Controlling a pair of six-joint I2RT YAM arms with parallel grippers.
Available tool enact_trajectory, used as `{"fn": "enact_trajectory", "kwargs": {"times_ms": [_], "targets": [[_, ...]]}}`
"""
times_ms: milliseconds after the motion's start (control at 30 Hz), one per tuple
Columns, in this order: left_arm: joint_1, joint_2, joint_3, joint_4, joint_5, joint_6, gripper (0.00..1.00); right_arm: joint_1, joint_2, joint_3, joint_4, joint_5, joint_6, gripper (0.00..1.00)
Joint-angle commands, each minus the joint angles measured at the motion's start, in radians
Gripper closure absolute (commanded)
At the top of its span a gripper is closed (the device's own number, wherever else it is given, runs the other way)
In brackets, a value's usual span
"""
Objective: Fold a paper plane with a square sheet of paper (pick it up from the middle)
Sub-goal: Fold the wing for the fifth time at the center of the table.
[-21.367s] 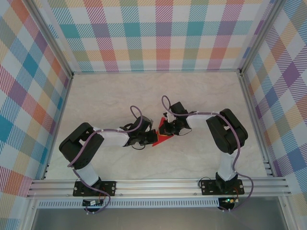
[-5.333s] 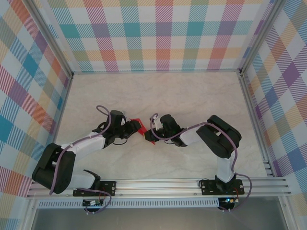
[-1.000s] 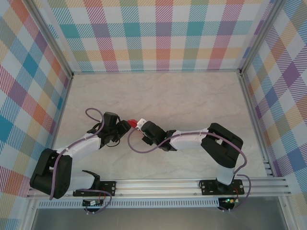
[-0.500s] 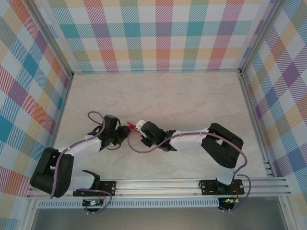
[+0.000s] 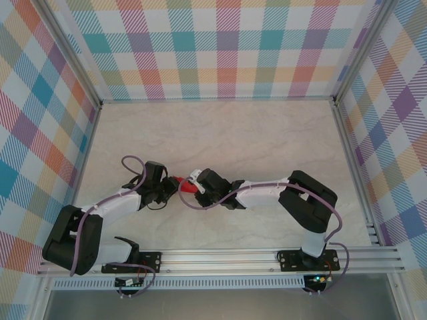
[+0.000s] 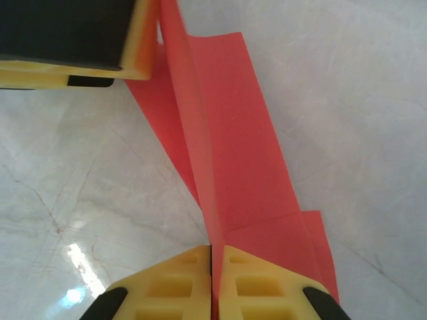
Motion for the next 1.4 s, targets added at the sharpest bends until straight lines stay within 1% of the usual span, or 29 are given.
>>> {"fn": "enact_trajectory", "kwargs": {"times_ms": [0,133,267,367,400,467,633,800,900,1000,1100,1267,1367], "targets": [[0.008,-0.048,-0.011,-0.060,-0.048,0.020,0.62,-0.035,0.022,0.032,-0.007,-0.138,0.079,0.94],[0.008,-0.080,-0.012,-0.086,-0.063,0.029,0.62,-0.078,0.028,0.041,0.000,-0.240,0.119,0.94],[0.008,-0.103,-0.013,-0.098,-0.067,0.034,0.62,-0.107,0.046,0.066,-0.016,-0.309,0.151,0.95],[0.008,-0.107,-0.017,-0.100,-0.056,0.039,0.64,-0.113,0.059,0.088,-0.025,-0.348,0.167,0.95],[0.008,-0.104,-0.019,-0.097,-0.049,0.039,0.67,-0.112,0.063,0.097,-0.028,-0.358,0.173,0.94],[0.008,-0.090,-0.026,-0.083,-0.043,0.039,0.69,-0.113,0.070,0.111,-0.036,-0.372,0.188,0.93],[0.008,-0.027,-0.029,-0.020,-0.039,0.037,0.71,-0.113,0.078,0.127,-0.040,-0.404,0.198,0.84],[0.008,0.015,-0.019,0.046,-0.044,0.037,0.71,-0.115,0.088,0.144,-0.068,-0.387,0.154,0.78],[0.008,0.045,-0.006,0.069,-0.038,0.045,0.72,-0.118,0.092,0.144,-0.062,-0.394,0.111,0.77],[0.008,0.081,0.006,0.083,-0.038,0.051,0.72,-0.119,0.091,0.137,-0.038,-0.405,0.058,0.77],[0.008,0.108,0.015,0.099,-0.040,0.054,0.73,-0.124,0.095,0.139,-0.015,-0.424,0.022,0.79],[0.008,0.139,0.037,0.107,-0.056,0.071,0.74,-0.136,0.122,0.170,-0.011,-0.465,0.022,0.86],[0.010,0.165,0.052,0.109,-0.060,0.089,0.75,-0.144,0.140,0.185,-0.009,-0.502,0.045,0.88]]}}
